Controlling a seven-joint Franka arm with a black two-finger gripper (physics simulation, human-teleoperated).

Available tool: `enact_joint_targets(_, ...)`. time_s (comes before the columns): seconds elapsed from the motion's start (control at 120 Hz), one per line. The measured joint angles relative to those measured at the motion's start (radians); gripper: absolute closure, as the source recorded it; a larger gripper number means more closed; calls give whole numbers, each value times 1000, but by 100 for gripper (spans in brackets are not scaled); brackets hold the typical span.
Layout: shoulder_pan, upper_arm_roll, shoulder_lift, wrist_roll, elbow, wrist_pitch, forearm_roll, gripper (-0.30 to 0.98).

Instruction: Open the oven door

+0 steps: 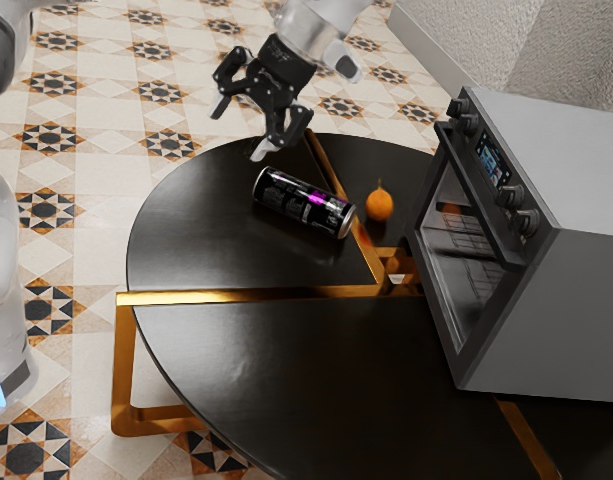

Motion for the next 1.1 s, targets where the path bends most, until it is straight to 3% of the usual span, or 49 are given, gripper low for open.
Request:
enact_joint_targets(0.117,-1,-2,-7,-291,-11,164,-14,0)
enact_joint_targets(0.267,-27,-20,-41,-597,-12,272,-4,0)
enact_joint_targets(0.367,-26,-24,15,-741,92,327,24,0)
enact_joint_targets(0.417,-48,-24,1,-794,29,408,63,0)
enact_joint_targets(0.508,-80,-48,-89,-869,-194,652,119,0)
enact_joint_targets(0.733,-73,-81,-174,-1010,-334,1114,190,1)
enact_joint_targets(0.917,-64,-108,-166,-1042,-375,1285,173,1)
enact_joint_targets(1.1,-44,-110,-226,-1029,-512,1373,100,2)
